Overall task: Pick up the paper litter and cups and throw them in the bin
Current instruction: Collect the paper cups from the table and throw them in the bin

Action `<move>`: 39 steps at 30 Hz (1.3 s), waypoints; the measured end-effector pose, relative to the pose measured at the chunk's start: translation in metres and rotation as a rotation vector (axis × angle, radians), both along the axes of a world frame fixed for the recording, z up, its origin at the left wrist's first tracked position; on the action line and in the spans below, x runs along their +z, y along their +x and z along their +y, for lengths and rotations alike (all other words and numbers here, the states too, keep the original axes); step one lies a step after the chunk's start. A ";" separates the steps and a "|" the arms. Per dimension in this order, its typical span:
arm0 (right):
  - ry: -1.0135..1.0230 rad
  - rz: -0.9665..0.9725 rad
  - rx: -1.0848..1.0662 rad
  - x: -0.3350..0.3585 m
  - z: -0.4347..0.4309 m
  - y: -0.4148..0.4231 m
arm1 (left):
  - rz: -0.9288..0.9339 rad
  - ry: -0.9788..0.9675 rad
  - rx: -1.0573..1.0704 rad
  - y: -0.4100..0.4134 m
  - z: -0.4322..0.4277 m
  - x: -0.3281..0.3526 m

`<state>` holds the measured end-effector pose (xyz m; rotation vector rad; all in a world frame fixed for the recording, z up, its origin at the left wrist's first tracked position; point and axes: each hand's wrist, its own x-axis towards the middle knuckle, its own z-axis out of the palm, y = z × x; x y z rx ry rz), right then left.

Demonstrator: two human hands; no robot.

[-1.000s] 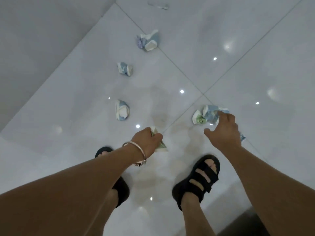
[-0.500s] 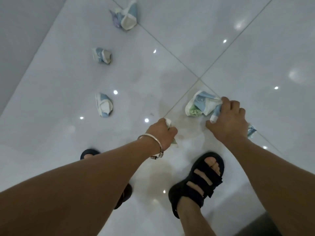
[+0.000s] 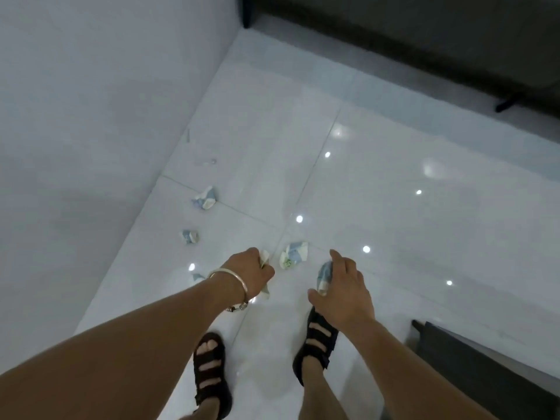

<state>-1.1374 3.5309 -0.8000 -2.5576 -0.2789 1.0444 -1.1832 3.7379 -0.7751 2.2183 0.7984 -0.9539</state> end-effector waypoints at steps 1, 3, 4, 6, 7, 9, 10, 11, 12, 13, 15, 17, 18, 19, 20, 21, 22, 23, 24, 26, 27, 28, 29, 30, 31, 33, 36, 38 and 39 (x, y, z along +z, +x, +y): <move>0.004 -0.018 -0.009 0.026 -0.001 0.001 | -0.022 0.002 -0.051 0.004 -0.001 0.022; 0.025 -0.056 -0.024 0.077 -0.002 -0.001 | -0.071 0.003 -0.150 0.007 -0.005 0.065; 0.034 -0.075 -0.029 0.102 -0.002 -0.003 | -0.100 0.001 -0.195 0.006 -0.008 0.085; 0.034 -0.112 -0.043 0.152 -0.002 -0.012 | -0.154 -0.020 -0.280 -0.001 -0.016 0.126; 0.027 -0.133 -0.058 0.177 -0.002 -0.019 | -0.177 -0.034 -0.333 -0.004 -0.019 0.147; 0.010 -0.187 -0.108 0.224 -0.004 -0.038 | -0.234 -0.043 -0.446 -0.008 -0.024 0.187; 0.003 -0.217 -0.141 0.246 -0.006 -0.049 | -0.269 -0.038 -0.488 -0.007 -0.027 0.207; -0.003 -0.247 -0.179 0.267 -0.008 -0.061 | -0.302 -0.031 -0.524 -0.007 -0.030 0.229; -0.007 -0.280 -0.218 0.287 -0.010 -0.075 | -0.334 -0.022 -0.562 -0.008 -0.034 0.250; -0.011 -0.308 -0.253 0.307 -0.013 -0.090 | -0.361 -0.009 -0.603 -0.010 -0.039 0.271; -0.030 -0.337 -0.317 0.345 -0.020 -0.121 | -0.405 0.018 -0.698 -0.019 -0.051 0.311; -0.058 -0.357 -0.391 0.381 -0.035 -0.157 | -0.442 0.023 -0.798 -0.036 -0.070 0.347; -0.072 -0.374 -0.432 0.398 -0.045 -0.176 | -0.458 0.018 -0.847 -0.045 -0.082 0.363; -0.083 -0.388 -0.480 0.413 -0.056 -0.196 | -0.471 0.014 -0.899 -0.056 -0.095 0.376; -0.093 -0.398 -0.532 0.427 -0.068 -0.215 | -0.485 0.008 -0.949 -0.067 -0.110 0.388; -0.100 -0.409 -0.586 0.439 -0.081 -0.235 | -0.502 -0.003 -0.992 -0.079 -0.127 0.399; -0.105 -0.419 -0.640 0.450 -0.094 -0.255 | -0.521 -0.021 -1.032 -0.092 -0.144 0.409; -0.110 -0.430 -0.695 0.460 -0.107 -0.277 | -0.541 -0.045 -1.071 -0.107 -0.163 0.419; -0.116 -0.442 -0.744 0.467 -0.119 -0.298 | -0.560 -0.068 -1.107 -0.123 -0.183 0.429; -0.137 -0.462 -0.832 0.478 -0.144 -0.344 | -0.595 -0.103 -1.189 -0.158 -0.223 0.446; -0.147 -0.466 -0.873 0.481 -0.155 -0.368 | -0.612 -0.109 -1.237 -0.177 -0.243 0.452; -0.154 -0.468 -0.916 0.483 -0.168 -0.392 | -0.628 -0.106 -1.287 -0.197 -0.263 0.458; -0.161 -0.470 -0.960 0.485 -0.181 -0.419 | -0.641 -0.103 -1.332 -0.219 -0.284 0.463; -0.170 -0.470 -1.002 0.486 -0.195 -0.447 | -0.650 -0.104 -1.370 -0.241 -0.304 0.467; -0.182 -0.462 -1.041 0.488 -0.210 -0.477 | -0.657 -0.104 -1.408 -0.265 -0.325 0.471; -0.200 -0.429 -1.116 0.491 -0.240 -0.540 | -0.656 -0.115 -1.487 -0.320 -0.368 0.475; -0.233 -0.430 -1.248 0.498 -0.289 -0.640 | -0.664 -0.178 -1.612 -0.408 -0.433 0.475; -0.254 -0.425 -1.343 0.501 -0.317 -0.705 | -0.675 -0.212 -1.724 -0.466 -0.470 0.475; -0.264 -0.408 -1.385 0.502 -0.328 -0.735 | -0.676 -0.232 -1.779 -0.493 -0.486 0.475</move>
